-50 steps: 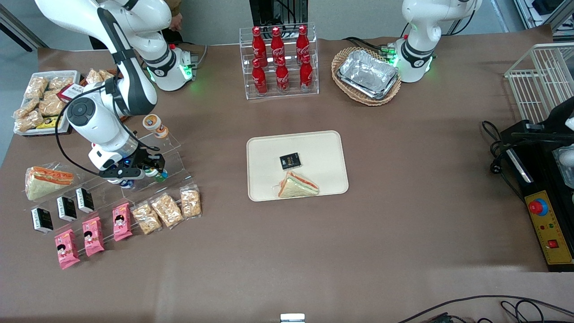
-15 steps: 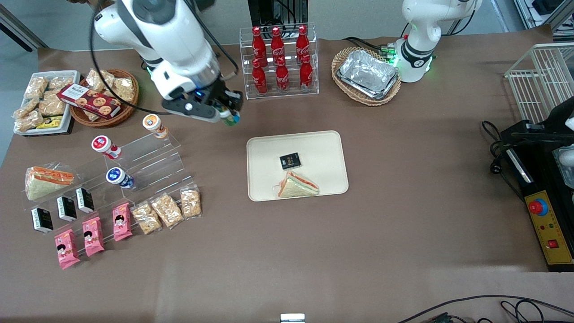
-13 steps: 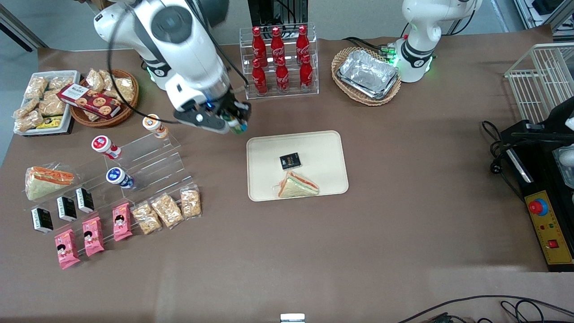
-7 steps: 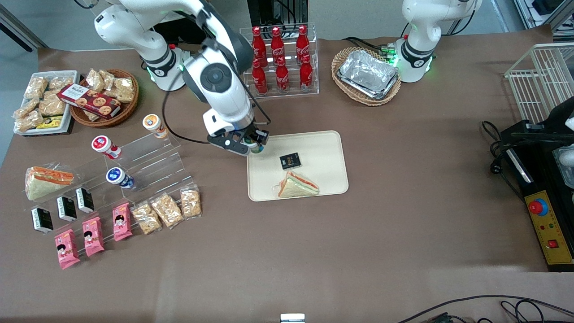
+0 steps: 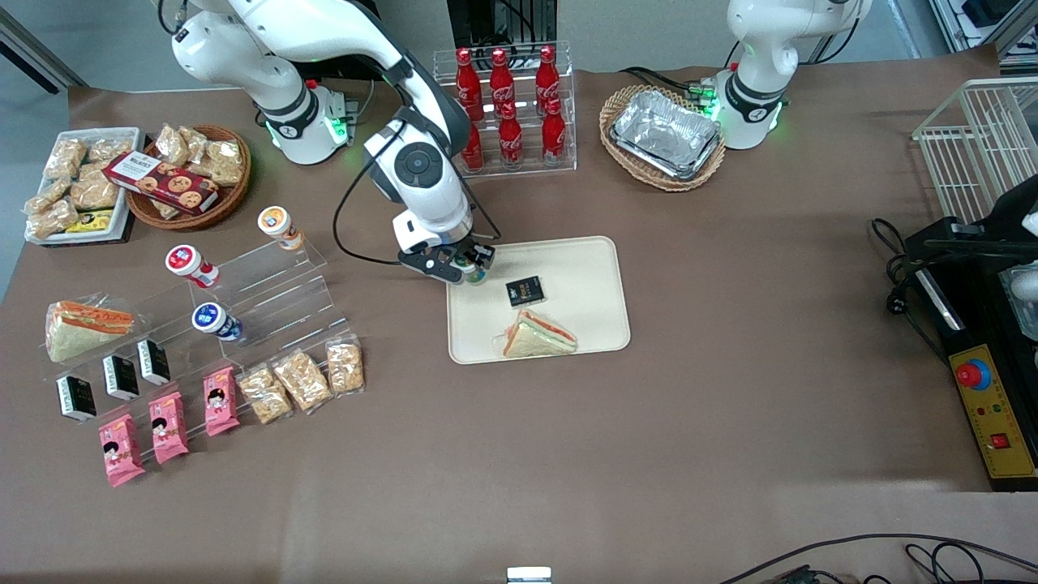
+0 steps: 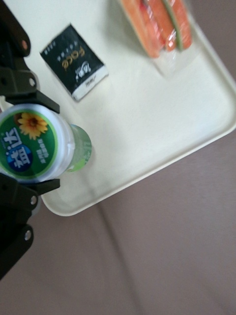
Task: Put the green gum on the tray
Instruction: 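Carry the gum bottle over the cream tray and lower it beside the card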
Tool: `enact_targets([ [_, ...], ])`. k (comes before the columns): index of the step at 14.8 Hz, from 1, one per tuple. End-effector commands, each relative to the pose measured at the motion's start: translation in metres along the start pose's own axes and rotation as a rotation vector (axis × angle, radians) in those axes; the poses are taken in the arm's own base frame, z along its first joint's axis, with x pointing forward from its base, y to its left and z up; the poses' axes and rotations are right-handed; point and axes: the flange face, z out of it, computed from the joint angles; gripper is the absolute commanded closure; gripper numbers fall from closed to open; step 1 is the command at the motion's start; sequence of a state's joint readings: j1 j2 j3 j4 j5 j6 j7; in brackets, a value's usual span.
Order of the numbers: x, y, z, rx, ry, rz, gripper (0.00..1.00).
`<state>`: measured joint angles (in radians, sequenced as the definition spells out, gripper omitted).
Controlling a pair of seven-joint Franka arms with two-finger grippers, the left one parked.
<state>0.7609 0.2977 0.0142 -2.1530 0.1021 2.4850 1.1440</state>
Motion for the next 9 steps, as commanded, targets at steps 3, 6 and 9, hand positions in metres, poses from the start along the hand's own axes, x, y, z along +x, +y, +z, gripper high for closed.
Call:
enact_targets([
  [3,-0.0127,-0.0001,0.0234,0.009,0.007,0.019,0.60],
  [6,-0.0134,0.0029,0.0278,0.000,0.004,0.031,0.60],
  [9,-0.0134,0.0039,0.0321,-0.007,0.001,0.036,0.00],
])
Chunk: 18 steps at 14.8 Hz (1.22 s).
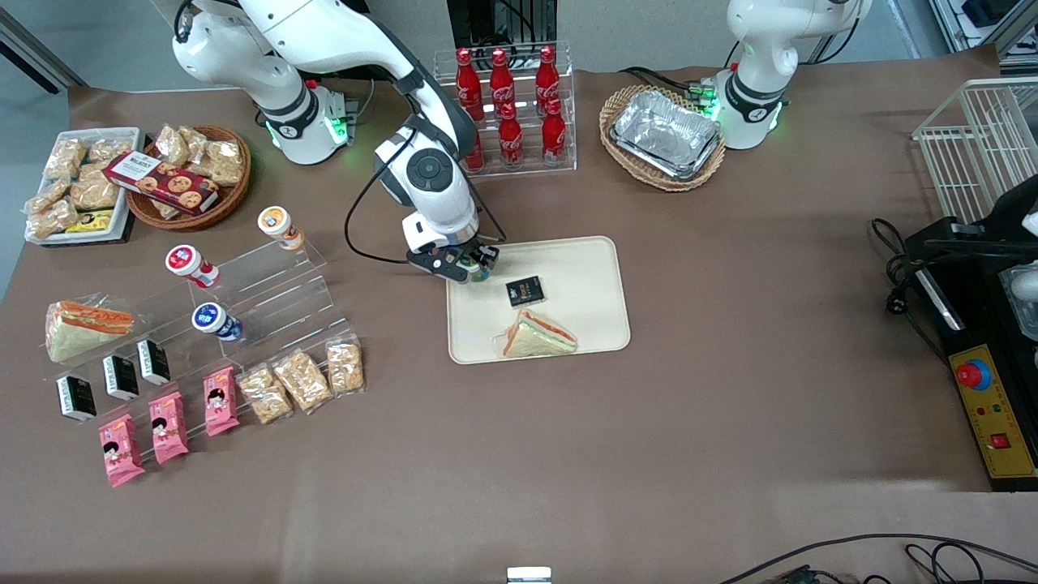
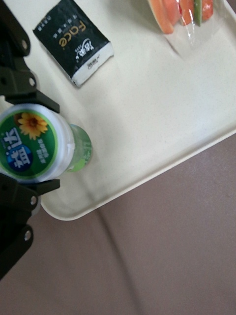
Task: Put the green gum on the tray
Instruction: 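Carry the gum bottle over the cream tray and lower it beside the card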
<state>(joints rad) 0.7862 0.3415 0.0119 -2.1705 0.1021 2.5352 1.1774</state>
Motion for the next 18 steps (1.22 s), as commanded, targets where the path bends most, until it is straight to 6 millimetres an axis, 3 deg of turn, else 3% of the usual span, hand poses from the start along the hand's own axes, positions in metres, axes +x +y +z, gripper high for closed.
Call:
enact_targets([
  [1,-0.001,0.002,0.006,0.004,0.002,0.023,0.00],
  [8,-0.001,0.001,0.006,0.005,0.003,0.035,0.00],
  [11,0.001,-0.002,-0.009,0.023,0.009,0.021,0.00],
  [15,0.013,-0.017,-0.080,0.075,0.021,-0.013,0.00],
  [18,0.026,-0.045,-0.161,0.031,-0.014,-0.040,0.00],
])
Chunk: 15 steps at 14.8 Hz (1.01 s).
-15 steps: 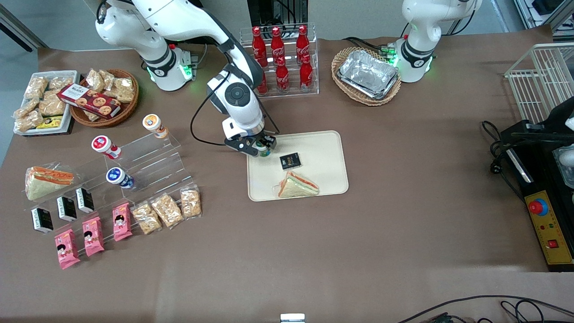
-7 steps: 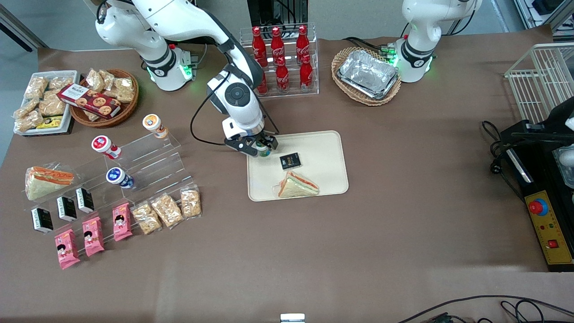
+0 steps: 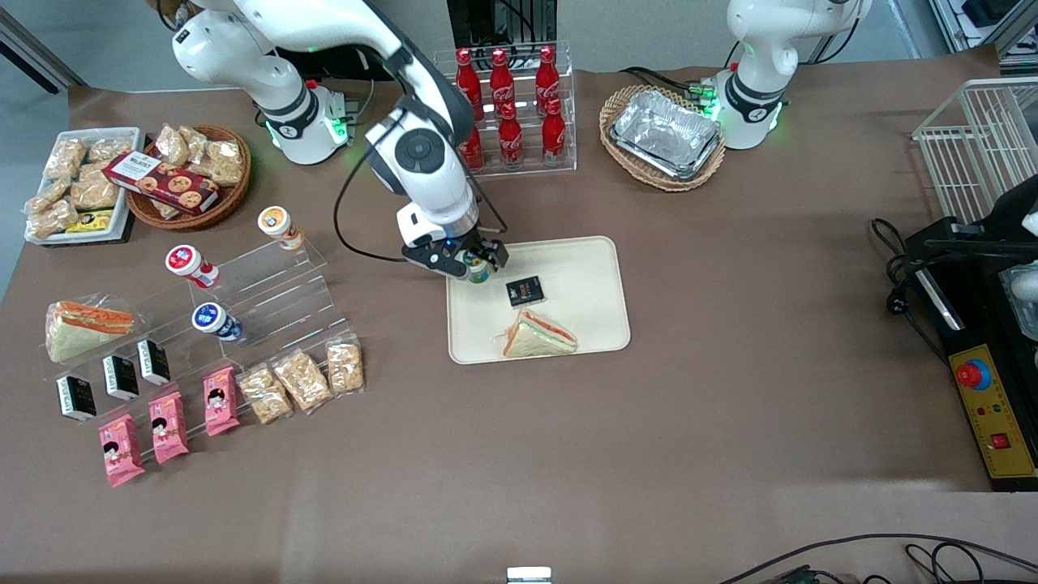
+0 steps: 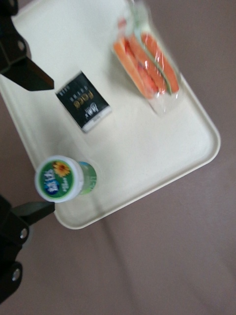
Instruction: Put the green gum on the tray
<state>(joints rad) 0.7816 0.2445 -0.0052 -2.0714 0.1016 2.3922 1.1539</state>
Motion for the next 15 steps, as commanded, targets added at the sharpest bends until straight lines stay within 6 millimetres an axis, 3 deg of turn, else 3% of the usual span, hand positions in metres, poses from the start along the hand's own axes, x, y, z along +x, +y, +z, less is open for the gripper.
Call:
enact_targets([
  [1,0.019,-0.036,-0.108,-0.032,-0.037,-0.029,0.00],
  [4,0.039,-0.045,-0.200,-0.043,-0.053,-0.097,0.00],
  [7,0.070,-0.025,-0.241,-0.096,-0.033,-0.208,0.00],
  [10,0.114,0.015,-0.279,-0.132,-0.024,-0.348,0.00],
  [13,0.169,0.076,-0.321,-0.100,-0.013,-0.474,0.00],
  [15,0.199,0.114,-0.337,-0.093,-0.011,-0.545,0.00],
])
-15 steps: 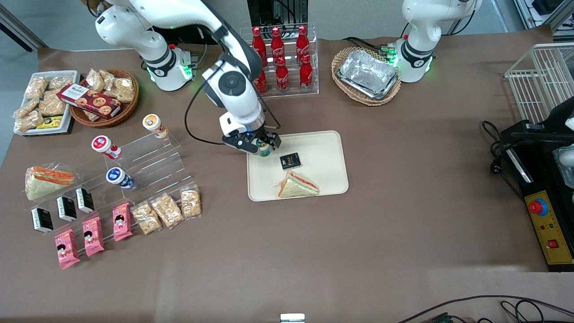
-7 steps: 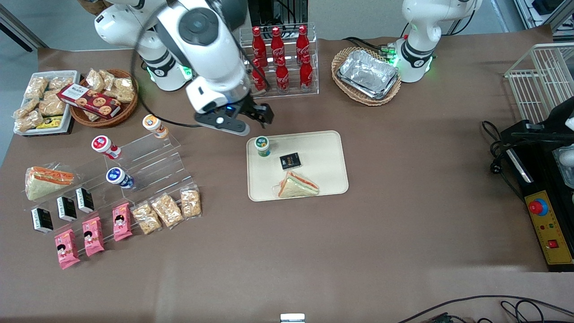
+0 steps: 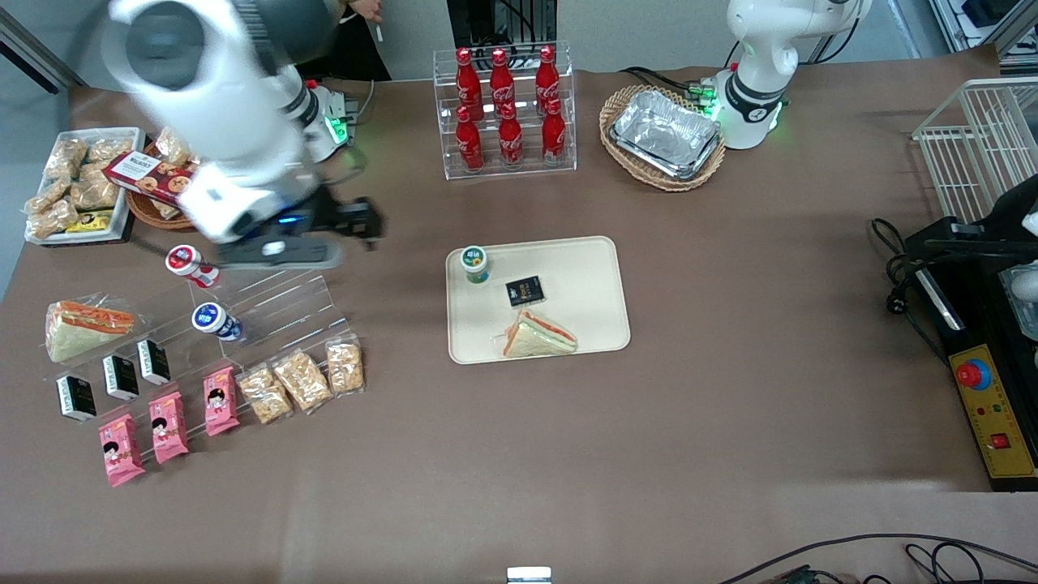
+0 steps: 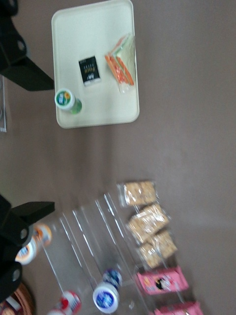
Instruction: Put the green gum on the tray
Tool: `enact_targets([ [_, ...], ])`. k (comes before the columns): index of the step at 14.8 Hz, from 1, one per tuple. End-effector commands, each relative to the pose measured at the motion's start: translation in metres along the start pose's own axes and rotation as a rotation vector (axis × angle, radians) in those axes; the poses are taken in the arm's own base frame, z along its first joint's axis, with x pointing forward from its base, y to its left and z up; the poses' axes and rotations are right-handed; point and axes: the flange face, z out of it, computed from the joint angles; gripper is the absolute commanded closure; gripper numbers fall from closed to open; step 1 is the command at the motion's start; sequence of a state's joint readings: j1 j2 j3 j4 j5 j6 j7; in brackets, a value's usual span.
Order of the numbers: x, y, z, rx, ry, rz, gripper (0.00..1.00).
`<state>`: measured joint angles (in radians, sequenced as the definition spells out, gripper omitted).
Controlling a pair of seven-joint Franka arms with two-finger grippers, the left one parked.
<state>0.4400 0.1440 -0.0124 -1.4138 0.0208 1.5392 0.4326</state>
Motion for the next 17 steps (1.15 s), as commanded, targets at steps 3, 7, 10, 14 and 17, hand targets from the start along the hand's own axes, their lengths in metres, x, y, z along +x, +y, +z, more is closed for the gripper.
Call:
enact_targets([
  [3,0.020,0.122,-0.033,0.009,0.023,-0.146,0.00],
  [7,0.031,0.179,-0.033,0.007,0.023,-0.169,0.00],
  [10,0.038,0.218,-0.028,0.000,0.020,-0.217,0.00],
  [14,0.044,0.259,-0.021,0.015,0.011,-0.142,0.00],
  [17,0.039,0.287,-0.022,0.118,0.011,-0.034,0.00],
])
